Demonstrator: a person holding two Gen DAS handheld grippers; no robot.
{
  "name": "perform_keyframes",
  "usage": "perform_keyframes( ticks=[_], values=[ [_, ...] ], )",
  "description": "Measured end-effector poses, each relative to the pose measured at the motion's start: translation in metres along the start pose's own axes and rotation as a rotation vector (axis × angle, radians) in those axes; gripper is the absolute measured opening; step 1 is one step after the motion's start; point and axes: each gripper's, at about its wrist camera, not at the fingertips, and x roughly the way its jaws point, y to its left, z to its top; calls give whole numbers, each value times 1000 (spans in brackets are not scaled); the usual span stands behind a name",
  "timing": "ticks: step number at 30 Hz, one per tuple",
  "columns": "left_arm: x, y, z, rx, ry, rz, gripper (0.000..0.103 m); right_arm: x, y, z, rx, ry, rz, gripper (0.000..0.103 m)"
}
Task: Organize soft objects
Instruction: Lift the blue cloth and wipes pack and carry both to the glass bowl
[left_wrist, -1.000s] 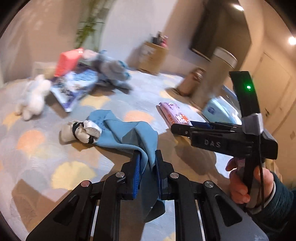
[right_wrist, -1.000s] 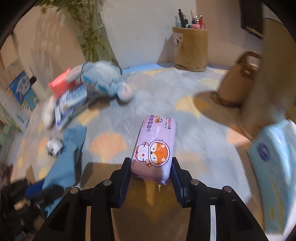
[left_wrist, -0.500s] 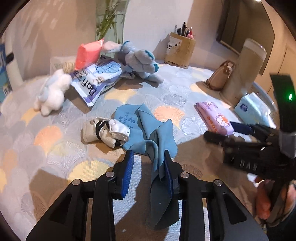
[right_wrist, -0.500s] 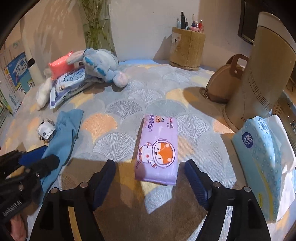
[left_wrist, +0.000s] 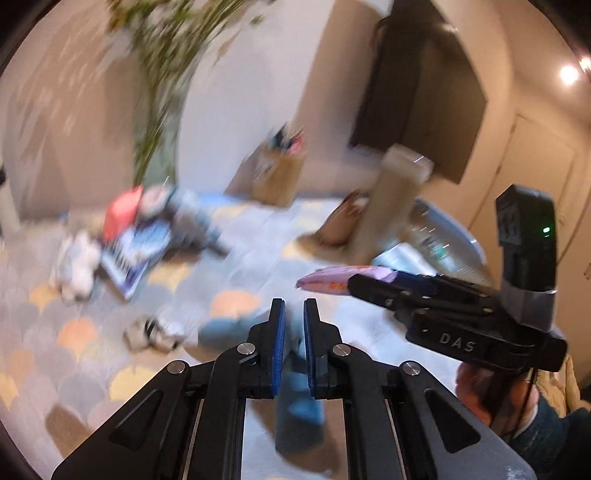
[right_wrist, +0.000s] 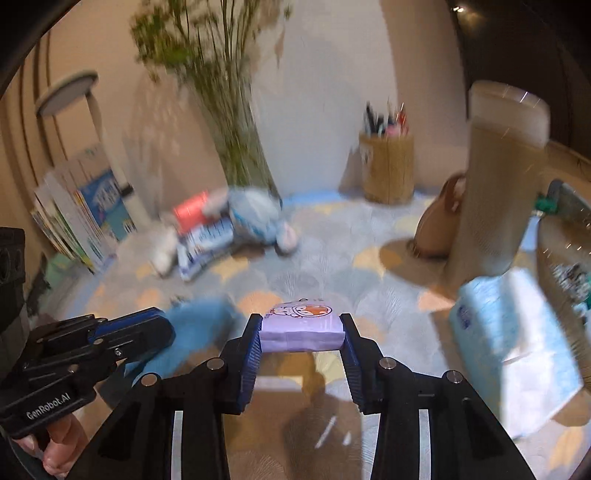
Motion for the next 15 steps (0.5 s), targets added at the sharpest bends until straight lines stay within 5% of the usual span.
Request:
perform_keyframes(
  ticks=[7, 9, 11, 15],
  values=[
    [-19, -40, 23, 97, -47, 9, 9, -59, -19, 15, 32, -116, -16, 40],
    [-7, -30, 13, 44, 33, -15, 16, -65, -25, 11, 27, -112, -21, 40],
    [8, -16, -13, -23, 120, 11, 36, -62, -29, 1, 16, -82, -11, 40],
    [32, -4, -57, -111, 253, 55, 38, -37, -27, -35, -36, 3, -41, 40]
  ],
)
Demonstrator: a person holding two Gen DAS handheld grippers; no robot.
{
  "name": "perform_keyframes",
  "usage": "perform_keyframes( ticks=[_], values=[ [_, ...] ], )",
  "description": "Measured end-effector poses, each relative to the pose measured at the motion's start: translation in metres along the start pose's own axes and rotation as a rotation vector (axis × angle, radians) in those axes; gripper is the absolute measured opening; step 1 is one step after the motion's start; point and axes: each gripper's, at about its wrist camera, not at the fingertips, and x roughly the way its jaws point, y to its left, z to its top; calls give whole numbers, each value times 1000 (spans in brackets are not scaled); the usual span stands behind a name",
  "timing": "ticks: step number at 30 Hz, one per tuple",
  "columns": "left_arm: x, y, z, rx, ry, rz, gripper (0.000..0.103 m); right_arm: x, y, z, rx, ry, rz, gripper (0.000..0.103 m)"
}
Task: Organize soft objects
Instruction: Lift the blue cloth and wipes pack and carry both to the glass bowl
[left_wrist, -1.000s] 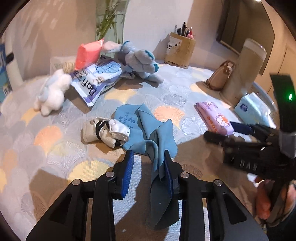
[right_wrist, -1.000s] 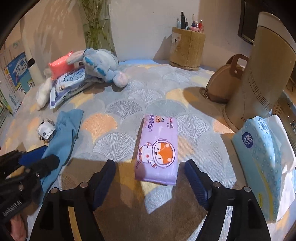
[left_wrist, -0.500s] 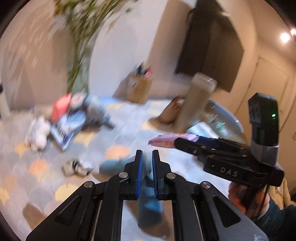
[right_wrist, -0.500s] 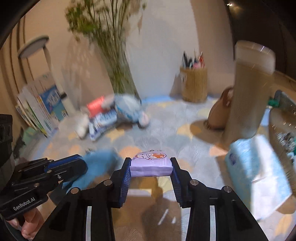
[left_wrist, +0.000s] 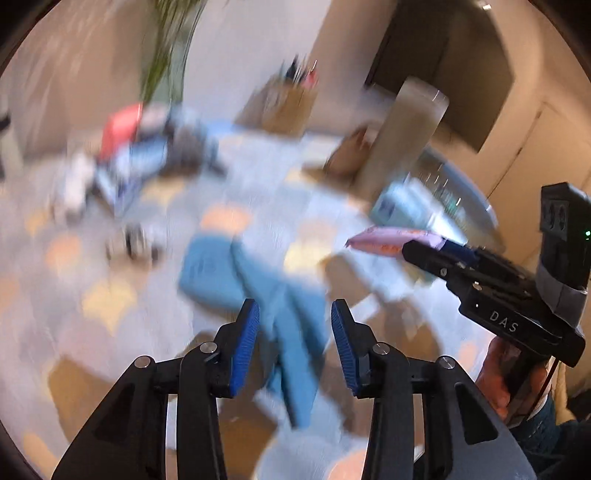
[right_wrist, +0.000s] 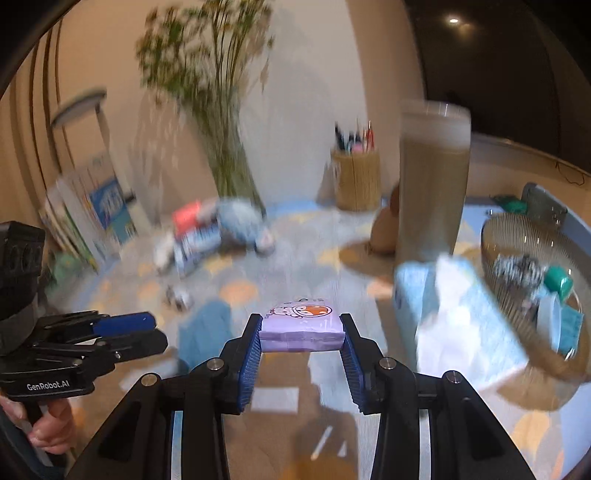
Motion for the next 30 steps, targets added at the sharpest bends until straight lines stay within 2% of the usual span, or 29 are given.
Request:
perform_keyframes(
  ticks=[3, 4, 5, 6, 8, 10, 11, 12, 13, 15, 16, 17, 18, 19, 21, 27, 28, 30],
  values=[
    [15, -6, -16, 40, 99, -15, 39, 15, 1, -21, -20, 64, -20, 40],
    [17, -12, -20, 65, 110, 6, 43, 17, 0, -25, -19, 74, -17, 40],
    [19, -16, -21, 86, 111, 37, 47, 18, -2, -29, -14, 80, -11, 40],
    [23, -22, -22, 119, 109, 106, 49, 18, -6, -32, -4, 87, -5, 40],
    [31, -26, -20, 144, 107, 188, 72, 20, -13, -35, 19, 104, 3, 40],
    [39, -30, -18, 166, 105, 215, 74, 23, -18, -37, 30, 121, -5, 44],
    [43, -32, -17, 178, 110, 221, 74, 25, -20, -39, 31, 132, -21, 50],
    [47, -33, -16, 190, 108, 236, 74, 26, -20, -41, 34, 144, -37, 68],
    [49, -35, -15, 202, 83, 252, 73, 28, -22, -42, 39, 147, -40, 77],
    [50, -36, -11, 202, 64, 236, 50, 30, -22, -44, 48, 146, -20, 78],
    [49, -36, -10, 196, 53, 214, 27, 33, -21, -45, 51, 155, -15, 78],
    [49, -38, -8, 204, 46, 225, 6, 38, -18, -46, 46, 166, -27, 78],
    [48, -39, -6, 215, 46, 238, 6, 40, -13, -46, 22, 168, -55, 75],
    [45, -41, -4, 220, 31, 237, 6, 41, -7, -46, -11, 166, -78, 55],
    [31, -46, -1, 226, -26, 188, 6, 41, 5, -45, -77, 158, -101, 40],
    [-21, -68, 31, 236, -176, 55, 6, 14, 3, -28, -39, 77, -13, 40],
    [-26, -75, 37, 245, -195, 42, 6, 2, -1, -21, -27, 42, 0, 38],
    [-36, -86, 49, 256, -230, 4, 6, -21, -9, -8, -8, -24, 9, 27]
  ],
)
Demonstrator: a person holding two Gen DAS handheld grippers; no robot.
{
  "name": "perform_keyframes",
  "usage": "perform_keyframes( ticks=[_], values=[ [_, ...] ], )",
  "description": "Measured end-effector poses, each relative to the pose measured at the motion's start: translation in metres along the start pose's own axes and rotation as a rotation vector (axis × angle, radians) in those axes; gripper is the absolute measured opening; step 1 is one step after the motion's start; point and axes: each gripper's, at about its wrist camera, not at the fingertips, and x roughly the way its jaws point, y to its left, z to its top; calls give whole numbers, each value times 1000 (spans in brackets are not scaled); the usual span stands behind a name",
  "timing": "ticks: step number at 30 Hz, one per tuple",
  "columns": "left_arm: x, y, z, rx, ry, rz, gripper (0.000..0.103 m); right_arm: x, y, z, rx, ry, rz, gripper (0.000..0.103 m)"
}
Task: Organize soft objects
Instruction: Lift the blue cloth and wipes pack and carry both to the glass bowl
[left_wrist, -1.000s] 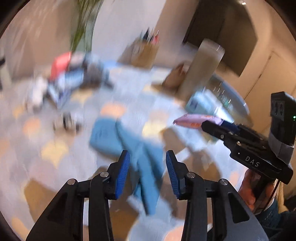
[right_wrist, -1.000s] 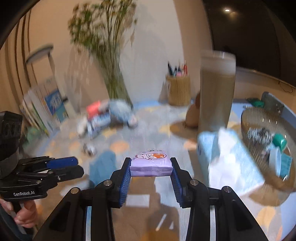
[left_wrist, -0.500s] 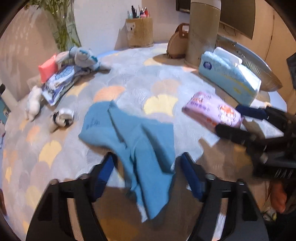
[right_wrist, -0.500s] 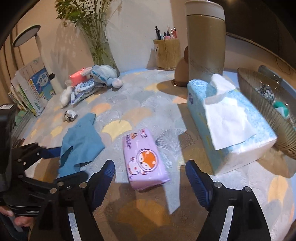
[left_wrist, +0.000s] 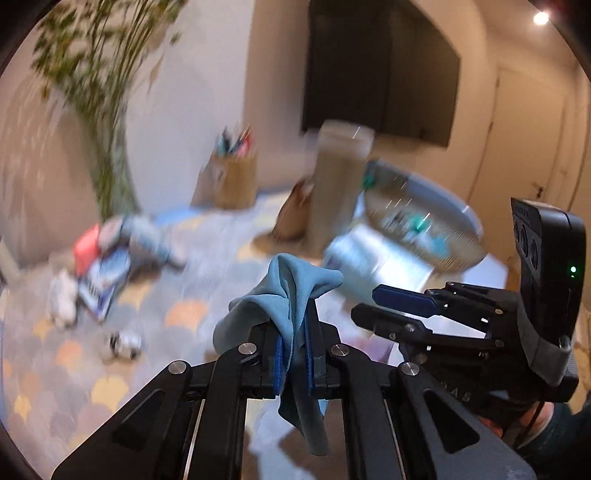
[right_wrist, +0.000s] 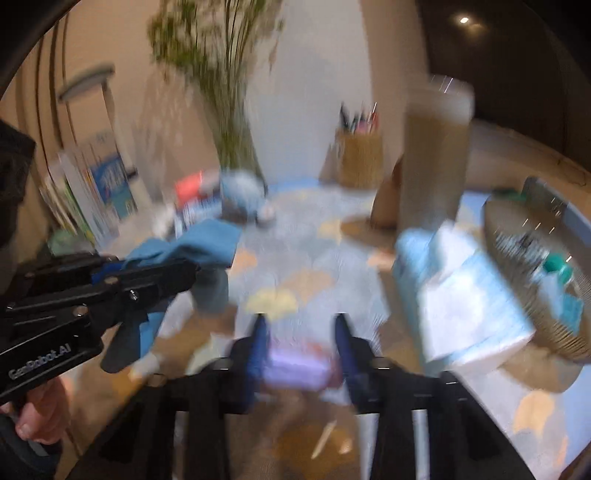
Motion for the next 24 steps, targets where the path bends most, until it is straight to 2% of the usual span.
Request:
perform_keyframes(
  ticks=[4, 7, 8, 11, 12, 13, 14, 15, 18, 22, 24],
  values=[
    [-10, -20, 33, 7, -71, -104, 6, -42, -22, 22, 27, -123, -35, 27],
    [-9, -31, 49, 23, -90, -129, 6, -61, -46, 30, 60, -162, -28, 27],
    [-8, -35, 52, 34, -92, -126, 6, -65, -53, 30, 76, -163, -11, 27],
    [-5, -38, 52, 41, -91, -123, 6, -67, -79, 22, 156, -97, 145, 30],
    [-3, -37, 50, 29, -86, -131, 6, -63, -84, 18, 175, -60, 191, 50],
    [-2, -35, 48, 19, -83, -131, 6, -58, -84, 12, 186, -26, 221, 88],
    [0, -33, 47, 13, -79, -129, 6, -55, -83, 4, 188, -7, 227, 102],
    [1, -32, 45, 8, -74, -123, 6, -51, -77, -5, 177, 1, 235, 103],
    [4, -29, 40, -7, -49, -108, 6, -23, -52, -25, 107, 107, 268, 103],
    [3, -23, 35, -17, -46, -92, 6, -1, -14, -40, -30, 177, 229, 98],
    [2, -21, 34, -19, -49, -90, 6, 12, -4, -42, -87, 207, 166, 92]
  ],
)
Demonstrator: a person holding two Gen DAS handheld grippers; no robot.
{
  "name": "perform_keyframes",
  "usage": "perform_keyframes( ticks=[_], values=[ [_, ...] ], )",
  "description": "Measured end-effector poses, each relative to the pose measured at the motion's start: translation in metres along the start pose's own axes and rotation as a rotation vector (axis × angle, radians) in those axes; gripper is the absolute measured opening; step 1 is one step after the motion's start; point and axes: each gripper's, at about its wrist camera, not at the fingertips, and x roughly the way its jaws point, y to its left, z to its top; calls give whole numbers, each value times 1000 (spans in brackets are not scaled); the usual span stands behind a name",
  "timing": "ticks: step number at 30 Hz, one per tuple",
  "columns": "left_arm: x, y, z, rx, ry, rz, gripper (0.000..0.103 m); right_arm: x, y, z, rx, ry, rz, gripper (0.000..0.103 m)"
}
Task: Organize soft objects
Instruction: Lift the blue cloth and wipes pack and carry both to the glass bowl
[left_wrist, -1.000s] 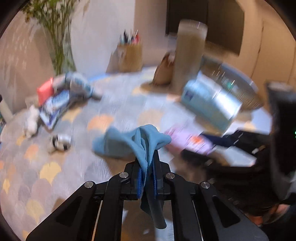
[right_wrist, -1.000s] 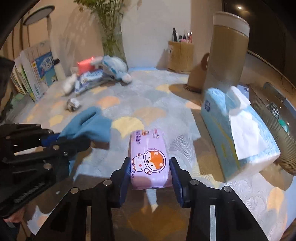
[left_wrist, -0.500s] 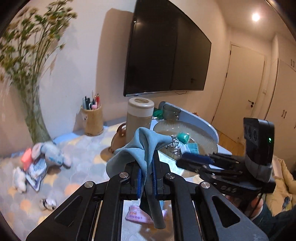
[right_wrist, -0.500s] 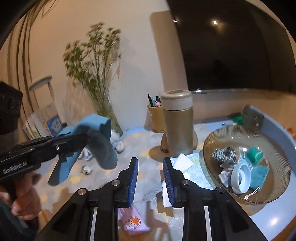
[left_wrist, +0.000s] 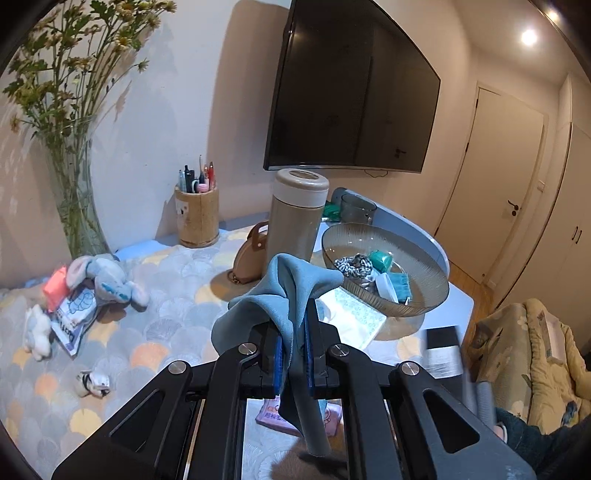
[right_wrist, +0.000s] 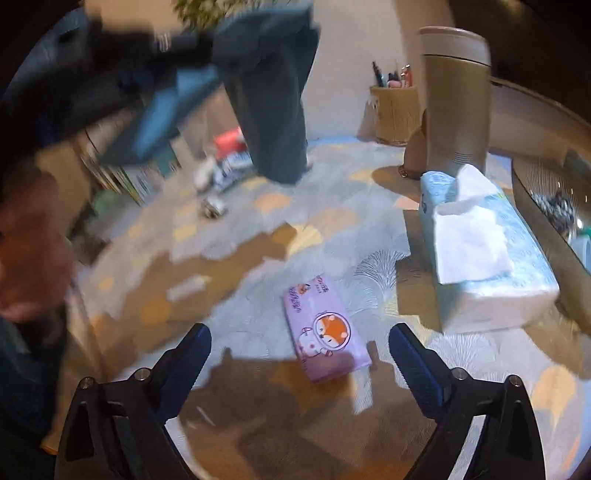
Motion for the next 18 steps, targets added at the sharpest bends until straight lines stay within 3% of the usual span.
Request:
perform_keyframes(
  ticks=[4, 5, 8, 12, 15, 18],
  values=[
    [0, -4, -3, 18, -1, 23, 6, 31, -3, 2, -39, 86, -93, 62],
    [0, -6, -4, 24, 1, 26, 6, 36, -3, 2, -47, 100, -109, 60],
    [1, -9, -1, 31, 6, 18, 6, 36, 7, -1, -129, 74, -162, 40],
    [-1, -21, 13, 47, -18, -24, 6, 17, 5, 6, -80, 48, -108, 39],
    [-1, -38, 29, 78, -46, -62, 6, -19, -1, 15, -57, -43, -108, 39],
    [1, -58, 45, 117, -76, -92, 6, -61, -16, 27, -18, -135, -182, 39]
  ],
)
